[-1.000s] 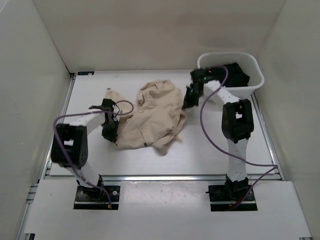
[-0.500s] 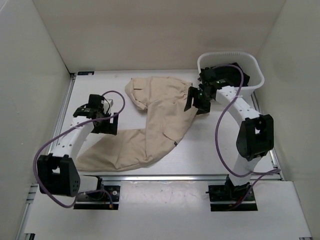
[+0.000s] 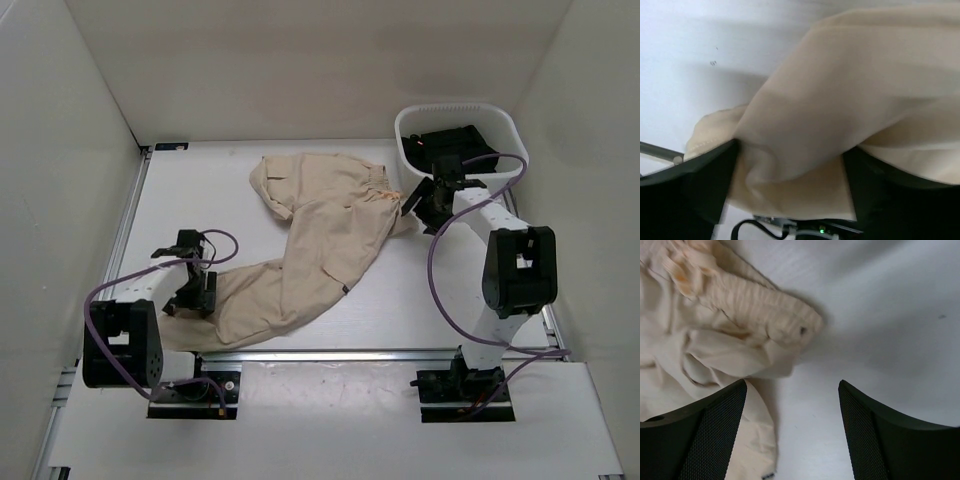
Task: Fold and stack the trousers
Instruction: Flatten the trousers out
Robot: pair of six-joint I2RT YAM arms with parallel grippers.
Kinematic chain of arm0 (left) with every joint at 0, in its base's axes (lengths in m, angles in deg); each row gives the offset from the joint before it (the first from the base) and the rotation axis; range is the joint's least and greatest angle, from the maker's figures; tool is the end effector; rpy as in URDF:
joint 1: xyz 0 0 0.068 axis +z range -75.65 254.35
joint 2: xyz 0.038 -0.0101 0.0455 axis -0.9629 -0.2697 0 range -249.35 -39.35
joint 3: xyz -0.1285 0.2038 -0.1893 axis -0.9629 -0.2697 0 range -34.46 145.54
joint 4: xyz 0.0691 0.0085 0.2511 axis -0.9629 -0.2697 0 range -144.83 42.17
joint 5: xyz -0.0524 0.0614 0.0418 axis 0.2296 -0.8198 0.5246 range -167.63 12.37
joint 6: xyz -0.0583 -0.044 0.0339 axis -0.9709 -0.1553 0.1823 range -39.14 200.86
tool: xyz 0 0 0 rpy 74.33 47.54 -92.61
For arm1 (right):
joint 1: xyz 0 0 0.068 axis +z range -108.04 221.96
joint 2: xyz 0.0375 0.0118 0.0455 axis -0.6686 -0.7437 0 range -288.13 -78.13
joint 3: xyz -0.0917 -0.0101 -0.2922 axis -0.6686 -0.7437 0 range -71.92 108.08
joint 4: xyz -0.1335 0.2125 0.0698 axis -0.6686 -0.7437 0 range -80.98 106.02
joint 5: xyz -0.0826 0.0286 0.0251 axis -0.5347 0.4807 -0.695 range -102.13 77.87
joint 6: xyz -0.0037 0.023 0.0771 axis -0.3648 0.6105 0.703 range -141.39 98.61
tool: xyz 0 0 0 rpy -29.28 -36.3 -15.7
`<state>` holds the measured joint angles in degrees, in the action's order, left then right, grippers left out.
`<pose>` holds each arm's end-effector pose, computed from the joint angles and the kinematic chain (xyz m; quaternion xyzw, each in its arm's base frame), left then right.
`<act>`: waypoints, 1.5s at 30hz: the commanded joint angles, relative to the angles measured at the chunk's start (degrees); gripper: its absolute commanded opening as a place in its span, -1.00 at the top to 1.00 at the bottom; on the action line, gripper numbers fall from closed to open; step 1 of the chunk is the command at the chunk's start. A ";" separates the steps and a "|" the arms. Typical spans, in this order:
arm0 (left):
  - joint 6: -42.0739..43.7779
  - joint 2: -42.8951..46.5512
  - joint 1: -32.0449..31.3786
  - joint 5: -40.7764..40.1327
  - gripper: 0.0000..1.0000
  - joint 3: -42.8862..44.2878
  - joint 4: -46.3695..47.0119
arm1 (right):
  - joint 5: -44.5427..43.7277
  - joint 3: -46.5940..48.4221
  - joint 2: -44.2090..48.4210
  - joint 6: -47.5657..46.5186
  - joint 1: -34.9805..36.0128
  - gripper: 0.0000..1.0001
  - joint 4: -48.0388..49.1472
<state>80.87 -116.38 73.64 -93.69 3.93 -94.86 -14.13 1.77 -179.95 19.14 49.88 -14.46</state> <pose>0.1919 0.0169 0.1584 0.0009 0.9895 0.1393 0.0383 0.3959 0.0525 0.2210 0.2747 0.9226 0.0957 0.2535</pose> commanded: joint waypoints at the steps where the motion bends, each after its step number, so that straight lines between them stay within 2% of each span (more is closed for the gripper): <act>1: -0.01 -1.80 1.23 -5.22 -0.70 -4.64 6.41 | -4.23 0.49 -1.62 7.97 0.69 -0.58 9.11; 3: -0.01 -2.33 2.81 -5.22 -0.51 -4.64 9.05 | -6.25 -0.74 -1.63 12.26 0.69 -0.60 12.10; 5: -0.01 -3.82 5.80 -7.40 -0.51 -4.03 12.03 | -6.79 -1.27 -2.41 13.95 0.69 -0.60 15.25; 7: -0.01 -7.66 10.26 -8.73 -0.51 -1.23 15.55 | -5.48 0.13 -5.04 14.74 0.69 -0.45 15.27; 8: -0.01 -9.43 12.03 -8.73 -0.51 4.27 15.56 | -5.47 1.01 -6.01 14.75 1.21 -0.30 13.80; 9: -0.01 -11.19 13.88 -8.12 -0.51 7.63 15.56 | -4.77 1.80 -7.59 14.75 1.74 -0.05 12.74; 10: -0.01 -12.95 15.63 -8.12 -0.51 11.14 15.56 | -5.64 2.42 -7.60 14.75 1.74 0.52 11.42; 12: -0.01 -17.87 19.60 -6.72 -0.51 21.39 14.86 | -6.35 1.55 -7.60 15.36 2.36 0.96 9.05; 14: -0.01 -22.25 21.18 -6.09 -0.55 28.02 11.72 | -6.35 -3.17 -5.59 14.84 2.36 1.00 9.03; 15: -0.01 -23.50 21.88 -5.31 -0.59 34.06 10.04 | -7.39 -5.12 -2.62 14.14 2.36 1.00 8.43; 16: -0.01 -24.47 21.89 -4.17 -0.69 36.99 7.85 | -8.27 -7.22 -0.68 13.35 2.36 1.00 7.90; 19: -0.01 -23.88 23.12 2.32 -0.88 44.74 -2.26 | -10.91 -15.23 8.72 7.38 2.36 1.00 7.20; 20: -0.01 -21.08 23.12 3.91 -1.00 44.75 -4.20 | -11.44 -16.72 11.01 3.54 2.36 1.00 7.19; 22: -0.01 -17.38 24.35 4.89 -1.00 42.31 -6.23 | -8.21 -18.92 16.02 -0.26 2.97 0.99 3.87; 23: -0.01 -15.53 24.87 4.89 -1.00 40.46 -6.24 | -6.54 -18.93 17.17 -3.15 2.98 0.82 2.46; 25: -0.01 -10.78 27.77 3.76 -1.00 34.16 -6.24 | -4.77 -20.25 20.77 -4.93 3.50 0.70 -2.10; 28: -0.01 -8.48 32.95 5.67 -1.00 27.21 -5.71 | -6.87 -23.67 27.36 -4.42 2.11 0.39 -6.76; 29: -0.01 -8.48 34.10 6.81 -1.00 25.96 -5.71 | -10.36 -24.46 30.86 -3.80 1.05 0.15 -7.83; 30: -0.01 -8.48 34.89 8.22 -1.00 25.25 -4.93 | -13.09 -24.99 32.28 -3.27 -0.26 -0.17 -8.80; 31: -0.01 -10.05 36.38 11.97 -1.00 25.24 -4.92 | -16.16 -25.70 33.34 -3.27 -3.93 -0.28 -9.76; 33: -0.01 -12.43 37.97 18.40 -1.00 26.64 -5.53 | -18.30 -25.70 33.97 -3.27 -9.21 -0.32 -10.39; 34: -0.01 -15.31 39.72 22.69 -1.00 27.69 -5.53 | -15.00 -25.70 33.97 -3.79 -13.24 -0.36 -9.08; 37: -0.01 -19.89 41.13 26.86 -1.00 32.00 -6.41 | -6.91 -25.70 32.74 -2.84 -13.21 -0.50 -2.94; 39: -0.01 -21.13 41.14 26.34 -1.00 32.01 -2.12 | -1.02 -28.15 32.04 2.49 -10.49 -0.56 1.46; 45: -0.01 -26.41 39.29 21.77 -1.00 28.68 3.24 | 6.22 -38.26 30.01 18.77 -5.13 -0.58 15.07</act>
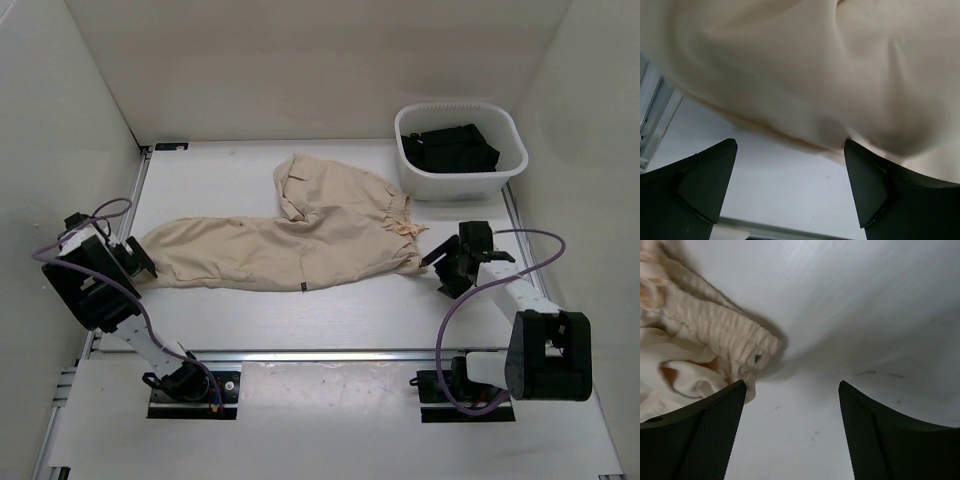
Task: Fold and stack the trousers
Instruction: Flatten the trousers out
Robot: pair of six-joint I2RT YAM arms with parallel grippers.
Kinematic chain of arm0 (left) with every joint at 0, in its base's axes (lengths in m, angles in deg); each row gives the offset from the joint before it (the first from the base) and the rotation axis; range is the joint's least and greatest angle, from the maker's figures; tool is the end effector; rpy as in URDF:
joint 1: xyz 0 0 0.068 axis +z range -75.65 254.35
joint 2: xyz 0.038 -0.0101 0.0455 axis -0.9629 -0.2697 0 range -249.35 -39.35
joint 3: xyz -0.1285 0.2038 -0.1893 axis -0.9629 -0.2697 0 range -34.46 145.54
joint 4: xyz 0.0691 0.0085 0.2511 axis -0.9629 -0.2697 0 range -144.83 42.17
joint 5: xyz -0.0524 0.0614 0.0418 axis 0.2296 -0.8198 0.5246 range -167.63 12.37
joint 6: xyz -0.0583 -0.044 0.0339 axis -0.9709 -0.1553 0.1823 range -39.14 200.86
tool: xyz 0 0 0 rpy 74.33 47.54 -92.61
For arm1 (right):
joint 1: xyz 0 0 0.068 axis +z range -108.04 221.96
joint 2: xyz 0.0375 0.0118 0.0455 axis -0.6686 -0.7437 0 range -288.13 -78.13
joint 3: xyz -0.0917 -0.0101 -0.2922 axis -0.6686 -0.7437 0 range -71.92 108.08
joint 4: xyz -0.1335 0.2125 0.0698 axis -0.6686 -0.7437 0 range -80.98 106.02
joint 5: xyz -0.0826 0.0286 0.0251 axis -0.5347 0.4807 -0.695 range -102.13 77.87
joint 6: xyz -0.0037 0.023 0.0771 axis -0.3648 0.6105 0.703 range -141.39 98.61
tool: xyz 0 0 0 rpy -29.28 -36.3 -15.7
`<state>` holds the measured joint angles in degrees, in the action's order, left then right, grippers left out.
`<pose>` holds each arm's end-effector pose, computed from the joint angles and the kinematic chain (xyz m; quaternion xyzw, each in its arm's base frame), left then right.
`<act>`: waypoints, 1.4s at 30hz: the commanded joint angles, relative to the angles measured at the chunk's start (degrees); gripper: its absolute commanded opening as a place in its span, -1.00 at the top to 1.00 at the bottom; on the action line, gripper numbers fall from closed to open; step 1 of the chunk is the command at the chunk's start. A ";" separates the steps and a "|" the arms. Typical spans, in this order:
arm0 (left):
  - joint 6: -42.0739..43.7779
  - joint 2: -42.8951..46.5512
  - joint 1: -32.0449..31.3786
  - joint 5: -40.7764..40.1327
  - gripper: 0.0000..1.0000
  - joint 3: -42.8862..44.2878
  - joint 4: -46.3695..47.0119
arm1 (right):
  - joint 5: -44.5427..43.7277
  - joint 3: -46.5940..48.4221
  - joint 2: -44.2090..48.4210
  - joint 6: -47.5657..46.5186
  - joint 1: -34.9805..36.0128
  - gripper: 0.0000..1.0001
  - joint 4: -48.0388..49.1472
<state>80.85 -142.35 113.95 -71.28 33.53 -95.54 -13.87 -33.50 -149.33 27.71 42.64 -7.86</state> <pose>0.2666 0.2105 0.1715 -0.3343 0.9387 -0.0306 0.0784 0.2403 0.0006 0.1945 0.3967 0.8719 0.1075 0.2663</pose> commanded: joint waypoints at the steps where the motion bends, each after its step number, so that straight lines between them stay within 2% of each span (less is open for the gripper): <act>1: 0.01 -0.45 -1.01 -1.42 -1.00 -1.80 4.63 | 5.17 -2.99 -2.35 13.70 2.99 -0.60 8.50; 3: 0.01 -0.45 -1.01 -2.75 -0.96 -4.34 5.77 | 3.59 -2.99 -4.11 16.10 4.76 -0.63 9.54; 5: 0.01 0.17 -1.01 -2.75 -0.72 -5.49 6.48 | 3.58 -2.47 -6.84 19.43 5.46 -0.63 12.00; 6: 0.01 0.17 -1.01 -2.75 -0.49 -6.19 6.48 | 2.97 -1.77 -8.85 20.76 5.46 -0.63 12.01; 9: 0.01 0.17 -1.01 -2.75 -0.13 -6.20 7.01 | -1.33 -0.10 -10.97 24.89 6.07 -0.65 12.01; 10: 0.01 0.17 -1.01 -2.75 0.15 -6.72 7.01 | -2.64 -0.09 -10.98 25.95 6.08 -0.65 12.01; 13: 0.01 0.17 -1.01 -2.75 0.67 -6.73 7.01 | -7.48 0.43 -9.76 31.13 6.08 -0.62 8.86; 14: 0.01 0.17 -1.01 -2.75 0.72 -6.73 7.01 | -8.88 0.43 -8.70 33.32 6.60 -0.59 8.33; 16: 0.01 0.17 -1.01 -3.27 0.72 -6.73 7.01 | -13.18 -0.17 -5.19 34.83 7.66 -0.59 7.10; 19: 0.01 0.70 -1.01 -3.27 0.72 -6.73 7.01 | -14.08 -0.18 -4.56 37.20 7.66 -0.59 7.61; 22: 0.01 0.70 -1.01 -3.27 0.72 -7.25 7.01 | -11.98 -0.18 -7.80 38.69 8.80 -0.61 9.28; 28: 0.01 1.84 -0.49 -3.89 0.72 -7.25 7.01 | -7.94 6.48 -18.09 39.84 13.28 -0.59 7.36; 29: 0.01 2.36 -0.48 -3.89 0.72 -6.73 7.01 | -6.45 6.50 -20.10 40.45 13.81 -0.52 7.36; 31: 0.01 2.37 -0.48 -3.89 0.72 -6.12 5.96 | -4.07 6.50 -20.65 41.33 13.29 0.07 7.97; 32: 0.01 2.98 0.13 -3.89 0.72 -6.11 5.95 | -4.06 6.50 -20.12 41.34 12.68 0.48 7.97; 33: 0.01 2.98 0.13 -3.89 0.72 -5.50 5.35 | -4.93 6.50 -19.34 38.81 10.67 0.99 6.58; 36: 0.01 4.21 0.66 -5.73 0.72 -2.52 3.41 | -8.80 9.30 -12.50 31.17 4.71 1.00 3.84; 38: 0.01 4.83 1.27 -7.48 0.72 0.98 1.92 | -10.30 12.28 -5.55 18.71 1.35 1.00 2.35; 39: 0.01 5.44 1.28 -7.49 0.72 2.14 -0.09 | -11.17 18.04 -3.96 13.44 -1.02 1.00 -1.74; 40: 0.01 5.44 1.28 -8.28 0.72 3.11 -1.24 | -14.58 21.75 -2.38 4.17 -1.82 1.00 -5.87; 41: 0.01 6.75 1.28 -8.28 0.72 3.90 -2.30 | -15.83 25.18 -2.37 -0.02 -2.44 1.00 -10.18; 42: 0.01 7.46 1.28 -8.89 0.72 4.43 -3.35 | -17.41 28.09 -2.37 -2.76 -2.97 1.00 -19.10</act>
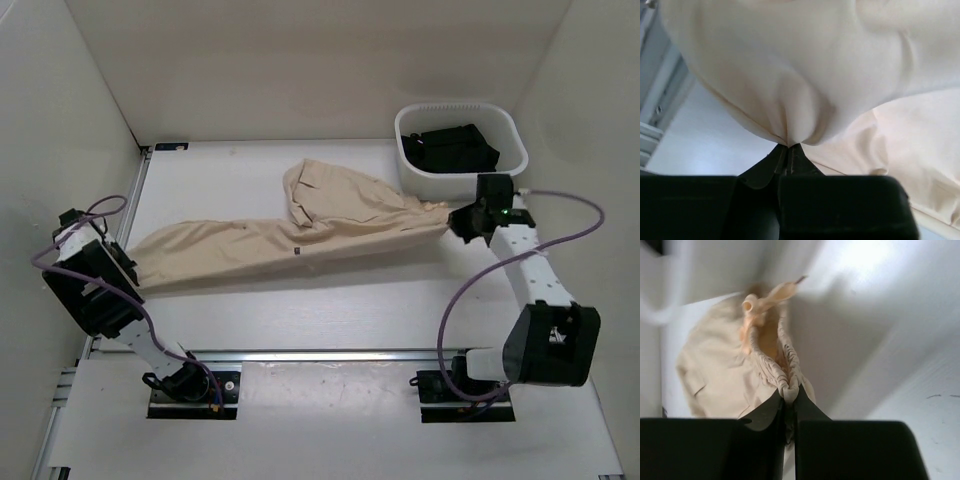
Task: Fold and stack the trousers
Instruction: Flatten the trousers out
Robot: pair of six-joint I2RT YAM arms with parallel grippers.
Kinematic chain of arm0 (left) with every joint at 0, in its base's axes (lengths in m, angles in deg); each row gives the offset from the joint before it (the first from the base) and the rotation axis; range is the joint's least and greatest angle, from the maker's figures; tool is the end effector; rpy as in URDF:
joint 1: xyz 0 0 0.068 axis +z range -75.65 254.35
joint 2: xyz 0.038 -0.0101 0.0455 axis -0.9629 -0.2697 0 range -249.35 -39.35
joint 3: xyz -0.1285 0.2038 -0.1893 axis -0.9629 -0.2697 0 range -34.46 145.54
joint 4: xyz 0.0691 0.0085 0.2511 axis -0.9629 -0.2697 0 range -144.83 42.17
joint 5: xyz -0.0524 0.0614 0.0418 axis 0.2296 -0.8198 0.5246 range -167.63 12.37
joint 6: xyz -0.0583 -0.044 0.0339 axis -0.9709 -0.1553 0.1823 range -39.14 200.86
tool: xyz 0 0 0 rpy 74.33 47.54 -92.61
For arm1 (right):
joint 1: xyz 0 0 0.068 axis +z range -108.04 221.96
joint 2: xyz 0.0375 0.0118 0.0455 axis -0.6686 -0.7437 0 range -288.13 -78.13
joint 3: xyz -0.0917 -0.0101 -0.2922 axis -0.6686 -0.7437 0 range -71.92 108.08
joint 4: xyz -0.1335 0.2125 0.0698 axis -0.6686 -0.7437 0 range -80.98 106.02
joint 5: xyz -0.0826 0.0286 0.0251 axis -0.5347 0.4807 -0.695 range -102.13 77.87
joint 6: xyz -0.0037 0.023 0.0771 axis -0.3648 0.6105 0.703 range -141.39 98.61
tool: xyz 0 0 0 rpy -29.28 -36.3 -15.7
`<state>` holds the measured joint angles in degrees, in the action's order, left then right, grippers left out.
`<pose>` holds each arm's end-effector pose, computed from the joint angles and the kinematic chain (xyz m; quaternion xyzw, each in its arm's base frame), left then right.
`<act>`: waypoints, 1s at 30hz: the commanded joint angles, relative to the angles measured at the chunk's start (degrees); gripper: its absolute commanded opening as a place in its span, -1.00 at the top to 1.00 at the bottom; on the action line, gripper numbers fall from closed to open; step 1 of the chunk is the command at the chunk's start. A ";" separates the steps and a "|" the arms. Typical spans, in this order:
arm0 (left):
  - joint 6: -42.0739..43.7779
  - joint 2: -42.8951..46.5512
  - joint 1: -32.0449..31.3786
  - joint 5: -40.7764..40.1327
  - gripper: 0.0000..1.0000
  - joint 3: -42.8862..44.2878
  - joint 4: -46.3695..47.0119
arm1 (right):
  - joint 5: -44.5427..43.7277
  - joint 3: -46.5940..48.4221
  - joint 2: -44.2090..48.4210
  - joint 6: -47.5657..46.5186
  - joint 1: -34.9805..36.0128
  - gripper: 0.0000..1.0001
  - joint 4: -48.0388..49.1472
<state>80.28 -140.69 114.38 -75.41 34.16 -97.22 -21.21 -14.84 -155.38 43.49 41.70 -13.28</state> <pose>0.2591 0.2141 0.1826 -0.3449 0.9359 0.0050 0.0713 0.2965 -0.0125 0.2684 0.5265 0.7734 0.1218 0.3315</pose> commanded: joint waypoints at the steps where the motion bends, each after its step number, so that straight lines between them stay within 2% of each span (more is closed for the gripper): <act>1: 0.58 6.41 0.84 -4.77 0.72 3.80 -3.51 | -11.73 11.11 4.82 -20.39 -2.03 1.00 -17.25; 3: 0.58 8.96 0.84 -6.34 0.72 1.18 -4.92 | -13.23 7.72 7.28 -23.48 -2.65 1.00 -22.26; 7: 0.58 13.97 0.84 -10.12 0.72 -7.34 -6.77 | -16.49 -3.09 16.68 -21.38 -5.80 1.00 -26.42; 8: 0.58 14.93 0.84 -10.13 0.63 -9.45 -7.30 | -15.97 -5.72 18.44 -19.64 -8.34 1.00 -26.42; 9: 0.58 16.16 0.84 -10.13 0.40 -11.47 -9.22 | -15.97 -10.71 21.24 -18.66 -9.75 0.99 -26.42; 10: 0.58 16.70 0.84 -10.13 0.16 -15.23 -10.28 | -15.97 -12.67 22.14 -17.78 -11.07 0.85 -27.47; 11: 0.58 16.70 0.84 -10.13 -0.21 -16.92 -11.42 | -16.84 -14.17 22.67 -17.08 -12.74 0.65 -28.09; 12: 0.58 18.09 0.84 -10.13 -0.39 -18.25 -12.39 | -17.63 -15.15 23.20 -15.94 -12.76 0.28 -28.70; 14: 0.58 19.24 0.84 -10.13 -0.59 -19.05 -15.12 | -21.14 -15.68 23.81 -15.22 -13.37 -0.27 -30.29; 15: 0.58 19.77 0.84 -10.13 -0.78 -17.22 -15.13 | -22.20 -14.46 23.82 -15.22 -13.37 -0.49 -31.07; 18: 0.58 19.00 1.37 -7.94 -0.97 -4.94 -17.58 | -24.93 -7.97 23.82 -18.28 -13.37 -0.53 -31.87; 19: 0.58 17.94 -0.64 -4.97 -1.00 3.80 -19.94 | -24.93 -4.99 23.82 -19.61 -13.37 -0.53 -30.57; 21: 0.58 15.13 -3.72 -2.15 -1.00 12.37 -21.71 | -23.28 -3.38 23.11 -23.63 -13.37 -0.53 -28.20; 22: 0.58 11.46 -8.34 0.13 -1.00 20.25 -22.67 | -19.00 -3.38 22.42 -24.79 -13.37 -0.53 -24.79; 24: 0.58 7.23 -14.68 0.95 -1.00 27.67 -25.57 | -14.41 -3.38 20.83 -26.03 -13.37 -0.53 -21.69; 25: 0.58 2.86 -22.03 1.99 -1.00 31.10 -25.58 | -12.30 -3.90 20.13 -26.03 -13.37 -0.53 -20.29; 26: 0.58 0.81 -26.19 2.61 -1.00 36.88 -25.58 | -9.49 -3.91 18.65 -26.03 -13.37 -0.53 -17.66; 28: 0.58 -6.10 -34.80 3.49 -1.00 42.97 -24.98 | -7.71 -5.48 17.06 -26.03 -13.37 -0.55 -15.54; 29: 0.58 -8.76 -42.68 5.50 -1.00 49.35 -24.97 | -6.84 -6.01 15.31 -26.03 -13.37 -0.55 -14.48; 30: 0.58 -11.57 -46.32 6.91 -1.00 52.81 -24.10 | -5.87 -6.01 14.25 -26.03 -13.37 -0.55 -12.03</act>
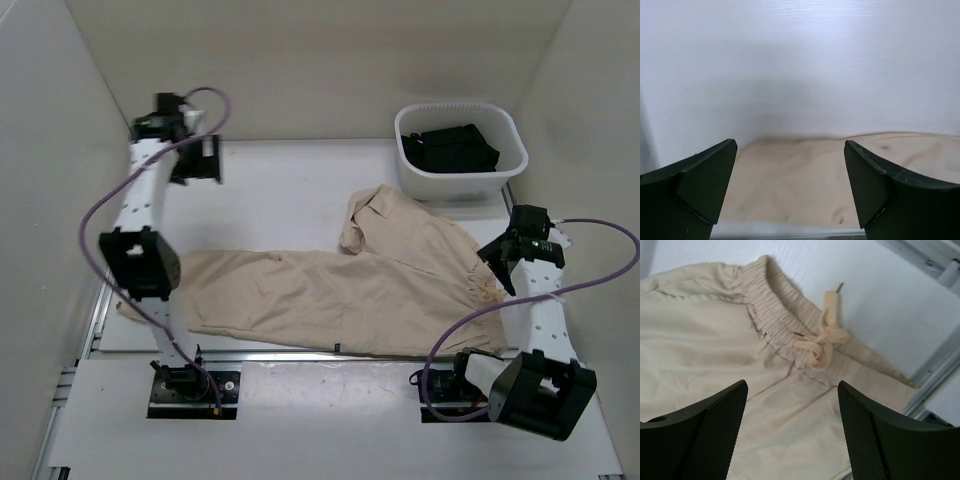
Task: Fold and stack the trousers
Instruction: Flatten the trousers out
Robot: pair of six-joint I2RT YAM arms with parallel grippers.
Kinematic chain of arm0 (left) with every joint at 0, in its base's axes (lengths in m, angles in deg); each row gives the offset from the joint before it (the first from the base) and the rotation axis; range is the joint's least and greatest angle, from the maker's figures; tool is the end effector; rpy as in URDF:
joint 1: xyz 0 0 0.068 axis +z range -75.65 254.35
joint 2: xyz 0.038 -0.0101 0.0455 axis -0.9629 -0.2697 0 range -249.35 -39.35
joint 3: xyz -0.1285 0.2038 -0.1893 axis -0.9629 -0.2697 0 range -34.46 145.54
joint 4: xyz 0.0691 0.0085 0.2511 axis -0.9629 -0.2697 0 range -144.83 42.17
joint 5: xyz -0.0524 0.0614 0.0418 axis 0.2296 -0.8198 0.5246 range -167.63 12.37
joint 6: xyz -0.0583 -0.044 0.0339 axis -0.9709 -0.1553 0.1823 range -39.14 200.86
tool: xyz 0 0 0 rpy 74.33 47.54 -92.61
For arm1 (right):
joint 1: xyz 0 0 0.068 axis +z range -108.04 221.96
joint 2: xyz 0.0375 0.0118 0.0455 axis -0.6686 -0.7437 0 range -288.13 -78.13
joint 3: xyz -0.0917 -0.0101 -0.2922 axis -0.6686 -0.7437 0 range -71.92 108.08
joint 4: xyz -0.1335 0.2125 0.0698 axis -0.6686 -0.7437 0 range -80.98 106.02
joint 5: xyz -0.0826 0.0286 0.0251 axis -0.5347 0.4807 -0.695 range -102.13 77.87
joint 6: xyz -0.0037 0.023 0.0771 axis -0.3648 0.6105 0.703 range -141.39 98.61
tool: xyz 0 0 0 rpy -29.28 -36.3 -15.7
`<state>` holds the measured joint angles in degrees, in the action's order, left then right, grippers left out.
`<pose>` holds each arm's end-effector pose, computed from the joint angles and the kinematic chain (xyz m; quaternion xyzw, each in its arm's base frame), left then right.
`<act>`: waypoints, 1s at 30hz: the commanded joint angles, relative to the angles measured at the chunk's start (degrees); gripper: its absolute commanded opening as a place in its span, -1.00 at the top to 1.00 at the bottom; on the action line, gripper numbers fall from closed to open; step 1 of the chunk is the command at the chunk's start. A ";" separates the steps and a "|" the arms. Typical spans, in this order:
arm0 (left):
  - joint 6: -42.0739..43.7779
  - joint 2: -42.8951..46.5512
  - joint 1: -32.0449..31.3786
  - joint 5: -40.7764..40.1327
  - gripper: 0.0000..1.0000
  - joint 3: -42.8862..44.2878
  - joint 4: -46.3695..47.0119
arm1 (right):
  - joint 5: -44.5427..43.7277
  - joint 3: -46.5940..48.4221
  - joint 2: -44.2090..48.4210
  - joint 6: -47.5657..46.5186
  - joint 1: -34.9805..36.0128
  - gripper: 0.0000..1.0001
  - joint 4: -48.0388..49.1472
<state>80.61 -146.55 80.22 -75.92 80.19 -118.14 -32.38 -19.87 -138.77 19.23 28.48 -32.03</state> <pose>0.4061 0.0396 0.3620 -0.0484 0.9708 -0.0031 0.2351 0.1892 -0.0703 0.2802 0.4737 0.8169 -0.0974 0.3142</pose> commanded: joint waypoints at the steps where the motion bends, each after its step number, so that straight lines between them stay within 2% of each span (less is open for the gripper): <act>1: 0.25 -11.05 -15.33 8.73 -1.00 9.95 -2.39 | 6.70 -1.77 -4.38 -1.77 -0.15 -0.55 7.87; 2: 0.25 -13.80 -21.10 10.05 -1.00 15.63 -0.38 | 7.59 -2.47 -5.44 -1.77 -0.15 -0.55 9.02; 5: 0.25 -22.40 -30.26 12.78 -1.00 21.74 2.53 | 9.96 -2.48 -9.66 -0.90 -0.67 -0.55 11.40; 10: 0.25 -27.00 -38.20 18.32 -1.00 21.23 9.82 | 11.20 -4.85 -11.60 -0.37 -0.68 -0.55 13.07; 16: 0.25 -30.70 -42.78 18.15 -0.99 18.60 10.45 | 10.67 -9.42 -11.60 1.65 -0.68 -0.55 14.12; 17: 0.25 -30.70 -42.78 17.54 -0.89 17.90 10.97 | 10.67 -10.30 -11.60 2.18 -0.68 -0.55 14.74; 19: 0.25 -31.93 -43.49 15.52 -0.48 16.06 10.98 | 10.67 -12.58 -11.60 3.24 -0.68 -0.53 15.35; 20: 0.25 -31.93 -43.49 14.21 0.32 15.43 10.98 | 11.19 -13.11 -11.60 4.02 -0.68 -0.53 15.97; 21: 0.25 -31.93 -43.49 12.45 0.70 14.73 10.98 | 11.20 -13.64 -12.21 4.03 -0.68 -0.53 15.97; 23: 0.25 -30.36 -42.88 8.32 0.71 12.10 10.98 | 11.20 -14.70 -13.09 4.55 -0.68 -0.48 16.59; 26: 0.25 -24.66 -40.68 3.48 0.71 8.06 10.98 | 8.13 -15.23 -17.74 5.87 -1.37 -0.03 11.41; 27: 0.25 -20.46 -39.89 1.90 0.71 6.83 10.98 | 8.12 -15.23 -19.24 5.35 -1.38 0.28 11.40; 29: 0.25 -15.78 -37.52 -3.37 0.71 2.79 10.98 | 8.12 -17.41 -19.25 5.35 -1.99 0.59 12.80; 30: 0.25 -13.50 -36.73 -5.39 0.71 1.38 10.98 | 8.12 -17.42 -19.25 5.35 -1.99 0.81 12.81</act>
<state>80.81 -173.67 39.57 -71.92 83.12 -107.32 -23.09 -33.66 -155.62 23.60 27.06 -19.02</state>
